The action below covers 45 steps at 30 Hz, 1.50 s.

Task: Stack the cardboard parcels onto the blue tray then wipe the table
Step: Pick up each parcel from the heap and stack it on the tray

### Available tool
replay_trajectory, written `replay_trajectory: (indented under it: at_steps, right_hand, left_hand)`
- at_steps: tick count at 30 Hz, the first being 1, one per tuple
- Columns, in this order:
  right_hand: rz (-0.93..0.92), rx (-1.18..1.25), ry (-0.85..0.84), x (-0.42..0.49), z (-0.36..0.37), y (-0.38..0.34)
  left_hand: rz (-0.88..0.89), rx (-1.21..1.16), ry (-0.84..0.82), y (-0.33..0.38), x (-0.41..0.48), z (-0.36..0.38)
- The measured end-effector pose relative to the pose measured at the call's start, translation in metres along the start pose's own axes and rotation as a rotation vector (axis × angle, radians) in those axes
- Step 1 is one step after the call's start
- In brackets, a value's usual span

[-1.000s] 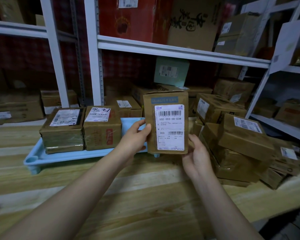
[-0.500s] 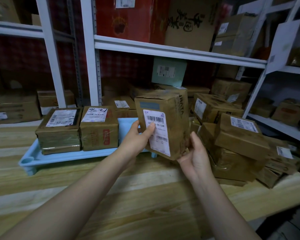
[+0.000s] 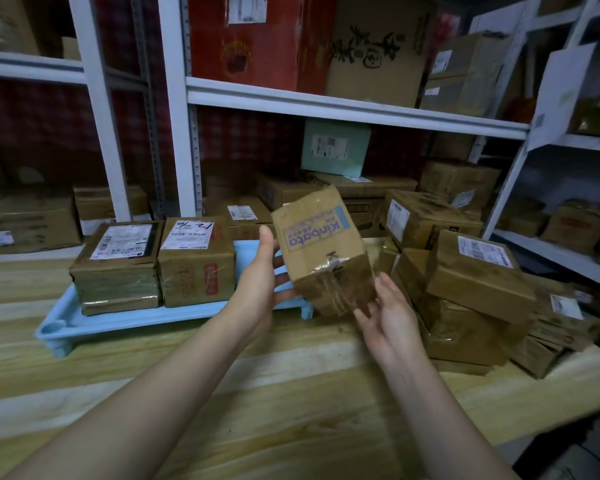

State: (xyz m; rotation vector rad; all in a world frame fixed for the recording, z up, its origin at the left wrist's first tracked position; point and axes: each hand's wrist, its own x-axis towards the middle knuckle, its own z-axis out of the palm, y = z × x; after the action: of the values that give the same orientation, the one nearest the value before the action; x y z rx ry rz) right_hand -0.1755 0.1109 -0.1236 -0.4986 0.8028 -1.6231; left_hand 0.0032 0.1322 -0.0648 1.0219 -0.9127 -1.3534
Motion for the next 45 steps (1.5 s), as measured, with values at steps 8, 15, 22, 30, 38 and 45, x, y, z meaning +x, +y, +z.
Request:
replay_trajectory:
  at_steps: [8,15,22,30,38,45]
  right_hand:
    - [0.044,0.042,-0.002,-0.004,0.002,0.003]
    - [0.019,0.083,0.010,-0.005,0.007,0.004]
    - [0.079,0.122,-0.038,-0.001,0.003,0.012]
    - [0.052,0.244,-0.017,-0.005,0.016,0.013]
    - [0.042,0.144,-0.065,-0.006,0.017,0.014]
    - [-0.024,0.062,-0.158,-0.009,0.018,0.009]
  left_hand:
    - [0.015,0.021,-0.054,0.000,-0.001,-0.001]
    - [0.114,0.161,-0.010,-0.003,0.000,-0.009]
    - [0.184,0.179,0.015,-0.007,0.002,-0.023]
    - [0.164,0.167,0.008,-0.002,0.009,-0.026]
    - [0.149,0.165,-0.051,-0.009,0.007,-0.028]
    - [0.084,0.178,-0.070,-0.013,0.010,-0.032]
